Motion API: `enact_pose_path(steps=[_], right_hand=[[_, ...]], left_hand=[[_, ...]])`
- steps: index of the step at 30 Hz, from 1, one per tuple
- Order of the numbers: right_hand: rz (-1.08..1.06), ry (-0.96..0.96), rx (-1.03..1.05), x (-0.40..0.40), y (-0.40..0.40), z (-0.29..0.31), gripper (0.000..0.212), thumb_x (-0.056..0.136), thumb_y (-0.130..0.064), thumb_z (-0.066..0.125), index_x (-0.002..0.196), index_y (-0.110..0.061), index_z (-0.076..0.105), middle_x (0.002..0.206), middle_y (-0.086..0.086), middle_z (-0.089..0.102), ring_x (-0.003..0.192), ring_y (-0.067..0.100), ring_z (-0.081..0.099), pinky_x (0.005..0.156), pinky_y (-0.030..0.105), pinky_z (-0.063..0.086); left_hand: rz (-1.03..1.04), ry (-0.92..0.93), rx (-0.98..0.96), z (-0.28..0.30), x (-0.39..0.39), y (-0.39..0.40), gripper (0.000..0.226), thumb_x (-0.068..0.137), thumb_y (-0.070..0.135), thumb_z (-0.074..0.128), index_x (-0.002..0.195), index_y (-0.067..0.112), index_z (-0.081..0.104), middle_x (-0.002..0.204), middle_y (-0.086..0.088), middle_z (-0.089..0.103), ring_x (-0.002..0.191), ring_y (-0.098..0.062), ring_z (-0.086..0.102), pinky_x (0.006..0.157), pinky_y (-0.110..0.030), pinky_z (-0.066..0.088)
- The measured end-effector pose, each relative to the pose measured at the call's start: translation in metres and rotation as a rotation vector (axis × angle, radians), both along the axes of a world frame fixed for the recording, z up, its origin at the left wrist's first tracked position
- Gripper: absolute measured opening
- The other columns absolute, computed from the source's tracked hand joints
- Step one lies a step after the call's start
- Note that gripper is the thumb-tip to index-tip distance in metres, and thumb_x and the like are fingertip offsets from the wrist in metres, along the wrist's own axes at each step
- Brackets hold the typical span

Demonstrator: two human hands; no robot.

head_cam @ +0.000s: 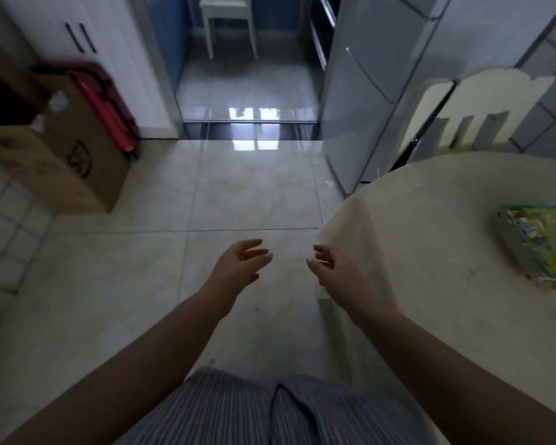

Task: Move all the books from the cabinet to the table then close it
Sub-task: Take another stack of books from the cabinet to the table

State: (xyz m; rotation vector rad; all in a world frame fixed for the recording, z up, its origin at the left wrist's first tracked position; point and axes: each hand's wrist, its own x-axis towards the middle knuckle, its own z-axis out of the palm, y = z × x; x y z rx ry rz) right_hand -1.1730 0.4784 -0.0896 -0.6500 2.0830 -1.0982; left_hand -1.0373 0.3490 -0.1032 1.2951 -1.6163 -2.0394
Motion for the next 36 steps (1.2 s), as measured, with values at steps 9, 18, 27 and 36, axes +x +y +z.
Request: enact_pose_path(steps=[9,18,27,36], right_hand=[[0.329,-0.008,-0.001,0.153,-0.044,-0.008,0.043,0.093,-0.029,0.054,0.134,-0.018,0.046,0.13,0.004,0.052,0.109,0.011,0.049,0.088,0.029,0.047],[0.647,-0.044,0.012,0.352,-0.05,-0.003,0.042,0.094,-0.03,0.052,0.134,-0.019,0.045,0.131,0.004,0.051,0.11,0.015,0.052,0.082,0.026,0.048],[0.981,-0.023,0.042,0.505,-0.073,0.005,0.042,0.093,-0.03,0.054,0.133,-0.022,0.047,0.129,-0.001,0.05,0.115,0.014,0.052,0.101,0.037,0.045],[1.252,-0.023,0.069,0.617,-0.132,-0.006,0.042,0.091,-0.03,0.056,0.132,-0.025,0.046,0.134,0.002,0.049,0.115,0.013,0.052,0.098,0.033,0.045]], left_hand=[[0.299,-0.001,-0.003,-0.001,0.191,0.006,0.037,0.086,0.014,0.065,0.121,0.021,0.054,0.118,-0.002,0.063,0.111,-0.018,0.059,0.099,-0.04,0.046],[0.64,0.008,0.026,-0.003,0.414,0.053,0.035,0.086,0.014,0.066,0.119,0.021,0.054,0.118,-0.003,0.063,0.111,-0.018,0.059,0.095,-0.037,0.046],[0.984,0.036,0.043,-0.001,0.565,0.096,0.037,0.087,0.012,0.065,0.122,0.018,0.053,0.112,0.0,0.064,0.109,-0.019,0.059,0.094,-0.036,0.044],[1.285,0.073,0.052,-0.015,0.656,0.094,0.033,0.087,0.013,0.065,0.117,0.022,0.055,0.107,0.004,0.065,0.104,-0.015,0.061,0.091,-0.033,0.046]])
